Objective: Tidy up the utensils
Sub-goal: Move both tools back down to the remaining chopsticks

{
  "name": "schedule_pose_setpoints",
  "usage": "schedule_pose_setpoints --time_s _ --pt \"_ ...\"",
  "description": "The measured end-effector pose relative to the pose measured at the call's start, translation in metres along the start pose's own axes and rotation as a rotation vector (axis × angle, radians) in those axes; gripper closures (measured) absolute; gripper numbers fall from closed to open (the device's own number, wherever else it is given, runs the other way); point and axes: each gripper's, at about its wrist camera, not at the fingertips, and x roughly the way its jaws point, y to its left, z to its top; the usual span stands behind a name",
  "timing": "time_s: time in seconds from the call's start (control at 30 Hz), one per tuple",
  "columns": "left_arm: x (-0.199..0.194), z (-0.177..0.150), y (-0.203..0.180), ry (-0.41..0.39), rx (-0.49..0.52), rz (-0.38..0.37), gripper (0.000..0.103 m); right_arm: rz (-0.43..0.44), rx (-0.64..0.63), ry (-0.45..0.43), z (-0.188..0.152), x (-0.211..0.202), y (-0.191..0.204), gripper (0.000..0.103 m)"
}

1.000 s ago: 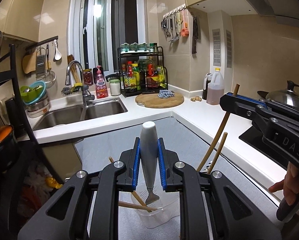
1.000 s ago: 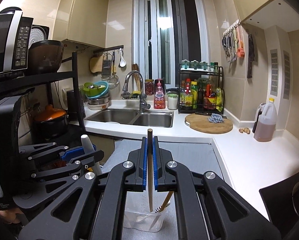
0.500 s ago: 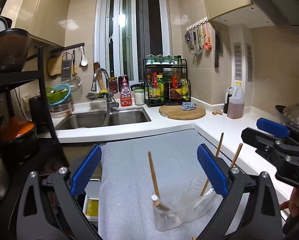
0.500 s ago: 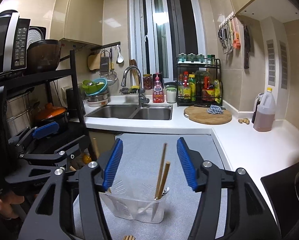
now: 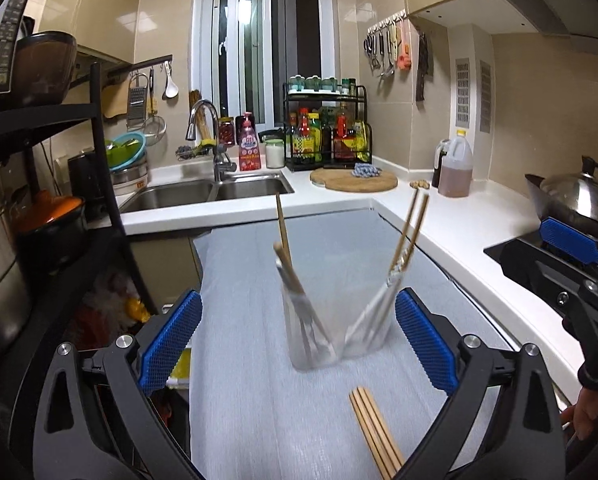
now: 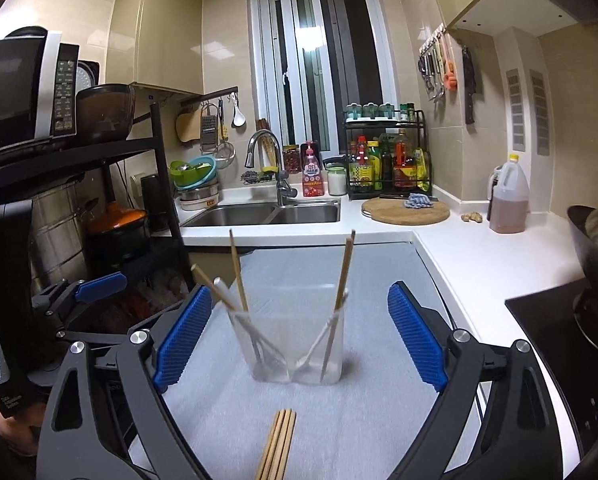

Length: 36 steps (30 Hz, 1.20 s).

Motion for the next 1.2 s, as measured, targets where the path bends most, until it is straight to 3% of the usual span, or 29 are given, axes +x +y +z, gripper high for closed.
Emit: schedule_pose_setpoints --time_s 0.43,0.73,1.2 --pt "-0.065 -0.086 -0.006 0.056 -0.034 0.046 0.009 -0.059 -0.032 0.041 -0.084 -0.068 0.016 0.013" --pt "-0.086 -0.137 -0.01 0.084 -0.034 0.071 0.009 -0.069 -0.043 0.063 -0.134 -0.1 0.019 0.013" --pt "-0.086 -0.169 -0.019 0.101 -0.024 0.078 0.009 -0.067 -0.067 0.106 -0.167 -0.102 0.024 0.013"
